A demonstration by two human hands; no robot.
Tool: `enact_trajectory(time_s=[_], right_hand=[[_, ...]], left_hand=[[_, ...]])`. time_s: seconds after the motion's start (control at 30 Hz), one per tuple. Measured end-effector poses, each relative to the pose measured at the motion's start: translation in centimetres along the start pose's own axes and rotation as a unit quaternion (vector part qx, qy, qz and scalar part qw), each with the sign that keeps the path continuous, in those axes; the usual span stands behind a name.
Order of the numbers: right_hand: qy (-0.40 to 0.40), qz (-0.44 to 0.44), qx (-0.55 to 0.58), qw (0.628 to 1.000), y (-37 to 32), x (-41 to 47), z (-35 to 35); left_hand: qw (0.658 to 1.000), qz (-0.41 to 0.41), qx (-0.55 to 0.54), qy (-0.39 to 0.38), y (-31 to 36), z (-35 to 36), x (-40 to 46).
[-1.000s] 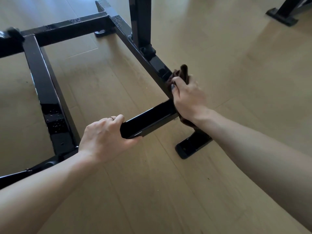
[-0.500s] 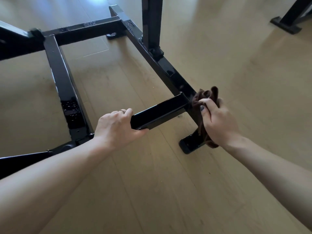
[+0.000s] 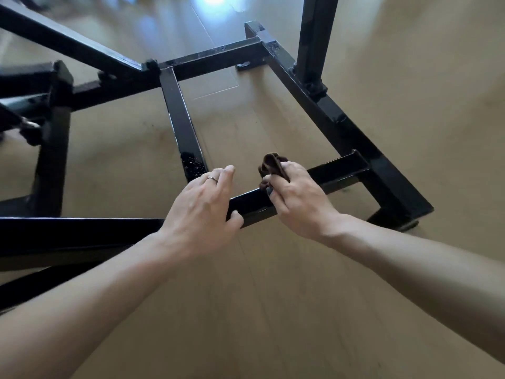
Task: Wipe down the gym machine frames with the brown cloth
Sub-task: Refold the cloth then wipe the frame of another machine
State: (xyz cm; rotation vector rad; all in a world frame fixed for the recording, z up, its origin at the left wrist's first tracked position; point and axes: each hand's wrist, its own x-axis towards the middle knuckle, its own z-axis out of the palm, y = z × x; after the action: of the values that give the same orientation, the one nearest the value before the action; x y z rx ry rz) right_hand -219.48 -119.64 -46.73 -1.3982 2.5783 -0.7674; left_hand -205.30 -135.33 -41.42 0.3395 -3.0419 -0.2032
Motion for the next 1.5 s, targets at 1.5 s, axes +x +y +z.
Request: enact_trajectory(time_s=[1.5], right_hand=[[-0.220, -0.093, -0.128, 0.962, -2.3, 2.0, 1.5]], left_hand=[[0.996, -0.059, 0.016, -0.062, -1.4, 2.3, -1.2]])
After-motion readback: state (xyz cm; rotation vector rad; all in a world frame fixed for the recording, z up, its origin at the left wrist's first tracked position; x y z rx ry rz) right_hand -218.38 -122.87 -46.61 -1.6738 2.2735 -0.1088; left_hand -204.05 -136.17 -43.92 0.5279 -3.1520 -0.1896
